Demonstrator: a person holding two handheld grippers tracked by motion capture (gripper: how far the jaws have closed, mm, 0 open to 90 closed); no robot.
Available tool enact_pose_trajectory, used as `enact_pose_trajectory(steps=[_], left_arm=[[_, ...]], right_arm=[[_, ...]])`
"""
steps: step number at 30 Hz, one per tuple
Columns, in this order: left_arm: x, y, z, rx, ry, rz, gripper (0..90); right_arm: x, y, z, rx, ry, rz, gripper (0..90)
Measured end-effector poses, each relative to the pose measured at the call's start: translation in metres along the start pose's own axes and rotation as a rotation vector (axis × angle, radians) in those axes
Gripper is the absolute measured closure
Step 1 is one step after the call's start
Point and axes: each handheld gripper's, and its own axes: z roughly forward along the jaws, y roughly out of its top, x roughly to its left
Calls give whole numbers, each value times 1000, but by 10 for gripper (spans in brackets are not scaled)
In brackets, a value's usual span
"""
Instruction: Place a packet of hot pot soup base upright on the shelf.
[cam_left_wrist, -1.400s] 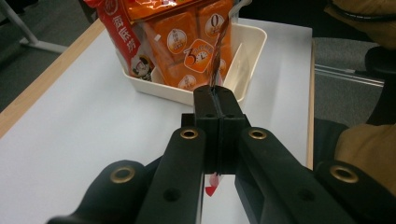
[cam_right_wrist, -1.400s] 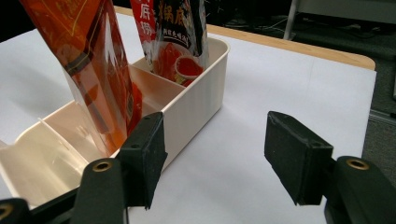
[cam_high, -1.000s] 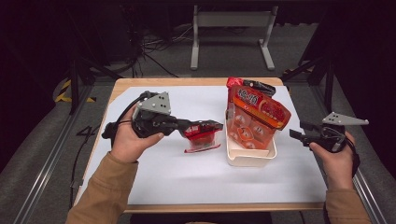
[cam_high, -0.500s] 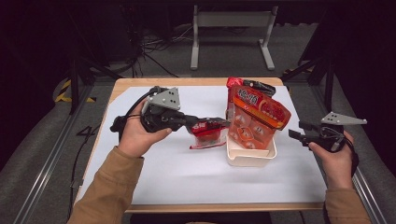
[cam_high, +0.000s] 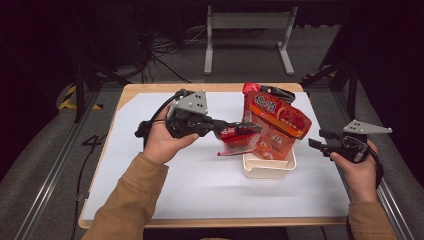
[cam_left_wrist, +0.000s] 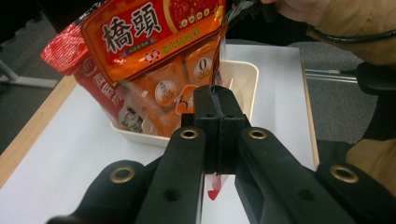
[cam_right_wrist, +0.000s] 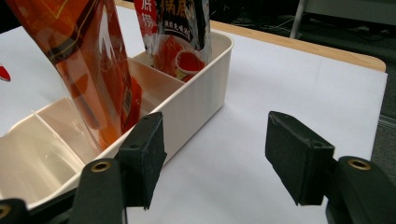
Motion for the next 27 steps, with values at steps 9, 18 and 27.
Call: enact_pose_trajectory(steps=[9, 18, 27], left_arm=[[-1, 12, 18, -21, -25, 22, 900], [-4, 19, 34, -24, -45, 31, 900], [-4, 22, 44, -38, -63, 52, 900]], right_arm=[[0, 0, -1, -6, 1, -4, 380], [0, 1, 1, -15, 12, -5, 379], [0, 1, 0, -23, 19, -3, 380]])
